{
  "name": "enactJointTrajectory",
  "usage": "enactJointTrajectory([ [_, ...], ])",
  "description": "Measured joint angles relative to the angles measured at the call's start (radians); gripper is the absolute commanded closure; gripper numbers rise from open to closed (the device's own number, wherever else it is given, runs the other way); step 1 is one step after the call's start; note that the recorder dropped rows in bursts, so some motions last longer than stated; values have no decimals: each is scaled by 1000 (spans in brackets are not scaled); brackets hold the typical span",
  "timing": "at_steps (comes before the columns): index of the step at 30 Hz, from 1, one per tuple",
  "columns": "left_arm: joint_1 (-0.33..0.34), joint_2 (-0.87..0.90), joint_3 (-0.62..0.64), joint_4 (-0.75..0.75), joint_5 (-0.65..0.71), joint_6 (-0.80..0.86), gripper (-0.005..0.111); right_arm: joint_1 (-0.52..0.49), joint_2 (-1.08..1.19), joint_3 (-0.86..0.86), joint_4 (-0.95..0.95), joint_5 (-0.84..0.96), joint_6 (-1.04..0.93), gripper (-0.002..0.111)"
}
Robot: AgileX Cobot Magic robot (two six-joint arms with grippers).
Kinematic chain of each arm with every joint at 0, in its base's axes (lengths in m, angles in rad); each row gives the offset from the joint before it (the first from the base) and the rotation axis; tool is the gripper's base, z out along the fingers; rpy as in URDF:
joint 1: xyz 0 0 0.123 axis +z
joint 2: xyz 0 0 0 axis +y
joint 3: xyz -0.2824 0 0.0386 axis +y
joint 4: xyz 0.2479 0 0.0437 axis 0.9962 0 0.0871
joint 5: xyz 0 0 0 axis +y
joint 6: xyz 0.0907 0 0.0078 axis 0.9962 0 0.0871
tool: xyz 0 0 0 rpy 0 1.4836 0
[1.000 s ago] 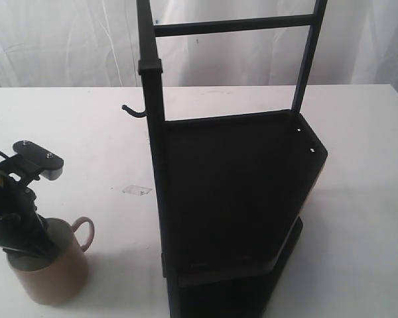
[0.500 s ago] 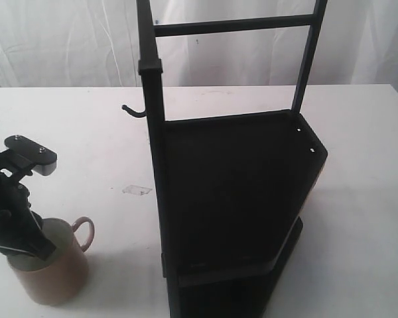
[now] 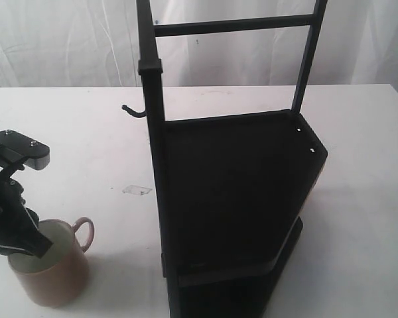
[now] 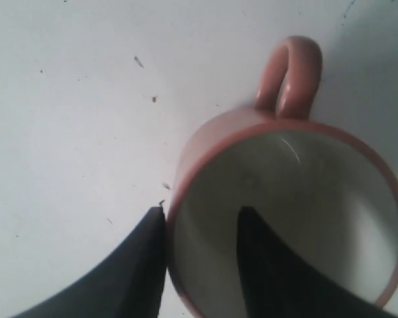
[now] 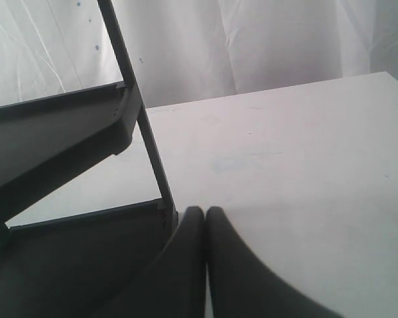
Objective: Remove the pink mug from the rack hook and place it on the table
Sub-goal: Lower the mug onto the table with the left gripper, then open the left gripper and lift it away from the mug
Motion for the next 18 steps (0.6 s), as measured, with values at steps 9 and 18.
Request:
enactJointTrajectory([
  [9, 0, -33, 0, -10, 30, 0, 66, 0, 0, 0, 0, 0, 0, 108],
  [18, 0, -98, 0, -33, 57, 0, 66, 0, 0, 0, 0, 0, 0, 108],
])
